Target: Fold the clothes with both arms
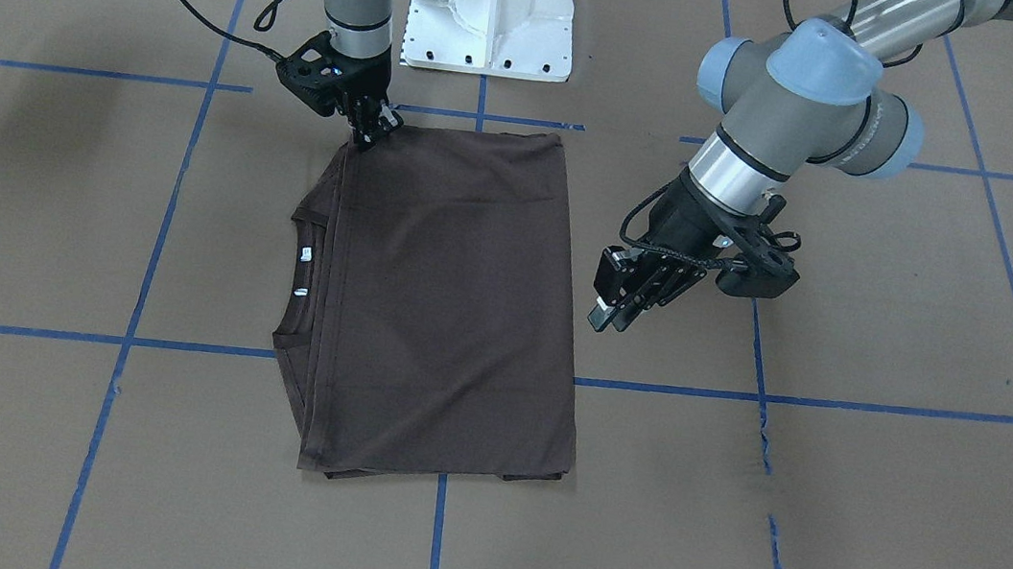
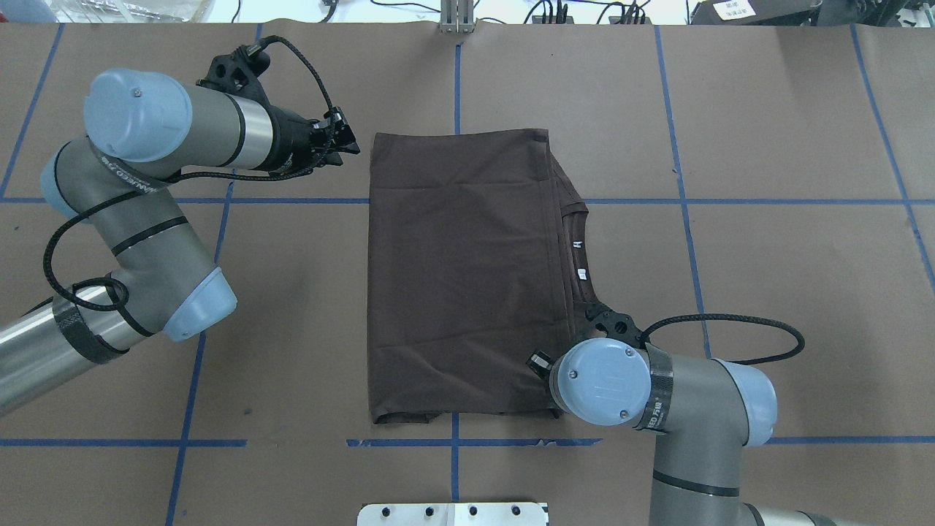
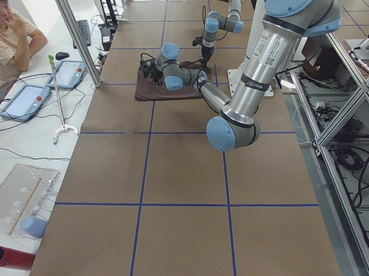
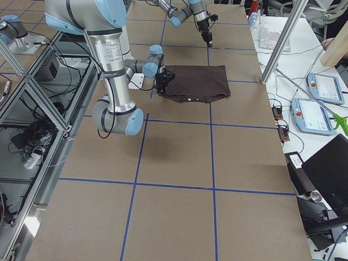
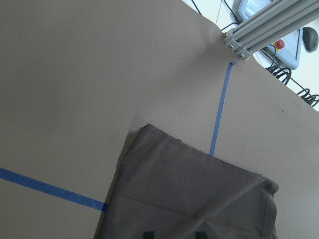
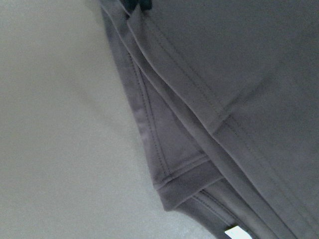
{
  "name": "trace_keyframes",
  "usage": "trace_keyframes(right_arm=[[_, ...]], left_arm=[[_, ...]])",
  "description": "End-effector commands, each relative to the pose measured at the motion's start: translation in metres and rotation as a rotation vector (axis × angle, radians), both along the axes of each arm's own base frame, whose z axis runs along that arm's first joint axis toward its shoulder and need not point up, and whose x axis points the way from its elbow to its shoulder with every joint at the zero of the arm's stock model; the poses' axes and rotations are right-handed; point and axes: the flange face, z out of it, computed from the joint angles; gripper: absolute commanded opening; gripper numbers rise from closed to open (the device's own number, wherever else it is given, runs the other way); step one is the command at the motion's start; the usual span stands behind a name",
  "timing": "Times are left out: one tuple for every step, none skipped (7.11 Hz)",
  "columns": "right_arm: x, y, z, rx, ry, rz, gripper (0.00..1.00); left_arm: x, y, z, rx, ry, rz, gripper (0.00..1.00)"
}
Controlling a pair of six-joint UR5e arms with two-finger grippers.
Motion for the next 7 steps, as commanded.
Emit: trace_keyframes(right_arm=[[0.0001,0.0017,-0.0017,0.0,-0.003,-0.002,0.0],[0.0074,0.0035,-0.0111,0.005,-0.022,-0.002,0.0],[0.0079,0.0036,-0.0116,0.005,-0.022,-0.002,0.0],[0.0077,0.0034,-0.0101,0.004,-0.019,0.002,0.0],[0.0066,0.003,-0.0081,0.003,-0.014,0.004,0.51],[0.0058,0.0028,-0.0065,0.003,-0.01,0.003,0.61],[0.0047,0.0033,-0.0028,0.002,-0.002,0.002,0.66]], left_arm=[[-0.0001,0.0001,0.0,-0.001,-0.001,0.0,0.39],[-0.0001,0.0003,-0.0002,0.0,0.001,0.001,0.39],[-0.0001,0.0002,0.0,-0.001,0.0,0.001,0.39],[-0.0005,0.0006,0.0003,-0.001,0.0,0.001,0.39],[-0.0006,0.0005,0.0003,-0.001,-0.001,0.0,0.39],[-0.0006,0.0005,0.0003,-0.001,-0.001,0.0,0.39],[-0.0006,0.0005,0.0003,-0.001,-0.001,0.0,0.39]])
